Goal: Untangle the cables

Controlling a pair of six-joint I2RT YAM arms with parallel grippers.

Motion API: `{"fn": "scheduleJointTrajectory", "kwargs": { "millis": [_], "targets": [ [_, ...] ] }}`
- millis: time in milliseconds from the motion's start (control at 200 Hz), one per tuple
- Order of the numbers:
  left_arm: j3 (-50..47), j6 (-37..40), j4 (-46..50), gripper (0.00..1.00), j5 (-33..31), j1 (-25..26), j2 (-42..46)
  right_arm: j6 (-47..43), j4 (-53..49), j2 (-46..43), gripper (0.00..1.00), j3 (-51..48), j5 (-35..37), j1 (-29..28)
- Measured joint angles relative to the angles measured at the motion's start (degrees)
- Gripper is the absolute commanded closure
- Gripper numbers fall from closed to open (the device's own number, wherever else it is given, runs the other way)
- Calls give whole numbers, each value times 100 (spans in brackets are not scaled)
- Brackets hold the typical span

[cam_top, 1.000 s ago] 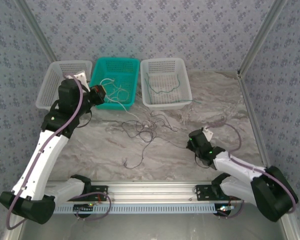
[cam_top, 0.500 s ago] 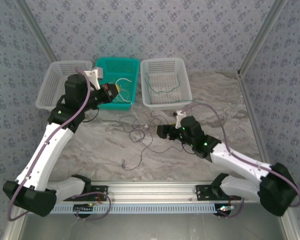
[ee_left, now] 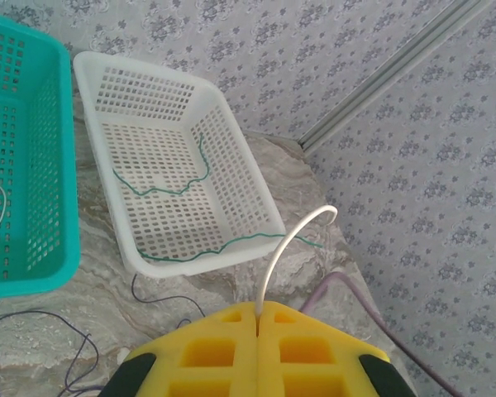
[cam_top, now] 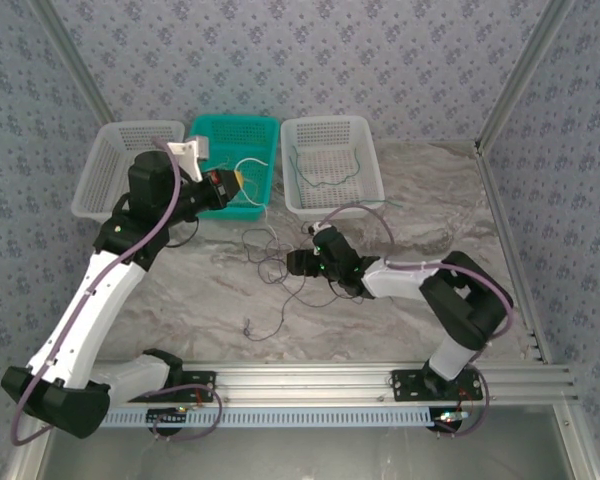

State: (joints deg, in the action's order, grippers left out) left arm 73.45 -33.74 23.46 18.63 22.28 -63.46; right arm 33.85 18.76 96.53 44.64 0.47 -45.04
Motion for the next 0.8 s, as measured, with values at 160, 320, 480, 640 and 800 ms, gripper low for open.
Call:
{"fn": "scheduleJointTrajectory", "kwargs": {
  "millis": [160,320,480,640,800],
  "targets": [
    [0,2,37,95,-24,-2,55,256,514,372,90,17,-44,28],
    [0,35,164,95,-199,-2,111,538,935,426,100,-181,-9,96],
    [0,87,634,100,-610,-153,197,776,935,219,100,-730,118,247],
    [0,122,1250,100,-616,-1292,197,890,909,-713,100,-1226,219,422],
    [188,76,1272,100,-595,-2691,199,1064,442,-1480,100,-1751,522,1078]
  ]
}}
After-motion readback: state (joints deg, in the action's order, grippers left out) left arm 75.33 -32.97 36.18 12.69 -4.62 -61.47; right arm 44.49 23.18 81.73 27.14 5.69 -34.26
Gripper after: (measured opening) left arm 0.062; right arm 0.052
